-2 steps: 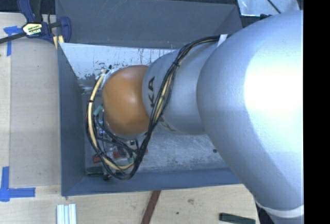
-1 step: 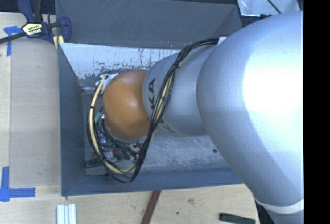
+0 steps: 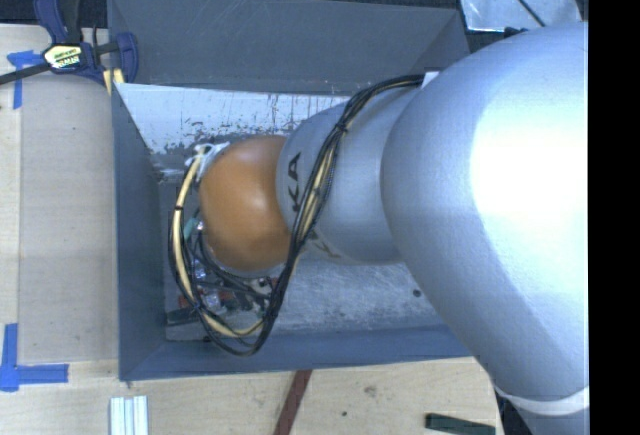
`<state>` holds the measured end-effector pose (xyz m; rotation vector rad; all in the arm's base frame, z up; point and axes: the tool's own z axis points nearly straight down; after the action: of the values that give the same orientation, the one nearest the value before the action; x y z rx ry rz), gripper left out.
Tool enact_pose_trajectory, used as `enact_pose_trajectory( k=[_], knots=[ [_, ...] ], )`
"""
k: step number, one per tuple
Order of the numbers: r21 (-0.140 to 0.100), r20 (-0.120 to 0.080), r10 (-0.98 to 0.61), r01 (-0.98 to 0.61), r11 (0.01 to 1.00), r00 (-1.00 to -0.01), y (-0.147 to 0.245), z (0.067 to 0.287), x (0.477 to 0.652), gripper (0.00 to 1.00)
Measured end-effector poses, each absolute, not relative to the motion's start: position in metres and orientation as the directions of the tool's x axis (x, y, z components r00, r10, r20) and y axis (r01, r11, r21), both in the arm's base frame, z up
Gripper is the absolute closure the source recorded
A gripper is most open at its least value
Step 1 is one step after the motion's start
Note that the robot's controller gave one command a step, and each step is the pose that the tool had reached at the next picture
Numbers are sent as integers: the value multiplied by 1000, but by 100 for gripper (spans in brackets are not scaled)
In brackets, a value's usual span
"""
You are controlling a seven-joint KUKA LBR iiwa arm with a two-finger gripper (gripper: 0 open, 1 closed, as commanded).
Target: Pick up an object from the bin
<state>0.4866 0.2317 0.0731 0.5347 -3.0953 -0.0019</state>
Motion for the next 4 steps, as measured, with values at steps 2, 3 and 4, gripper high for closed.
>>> enact_pose_trajectory(
  k=[2,3,4],
  knots=[
    [0,-6,-360,-360,933,-933,233,118,493,100],
    [0,-1,-456,-456,890,-890,228,118,486,0],
    [0,-1,-455,-455,890,-890,228,118,486,0]
  ],
)
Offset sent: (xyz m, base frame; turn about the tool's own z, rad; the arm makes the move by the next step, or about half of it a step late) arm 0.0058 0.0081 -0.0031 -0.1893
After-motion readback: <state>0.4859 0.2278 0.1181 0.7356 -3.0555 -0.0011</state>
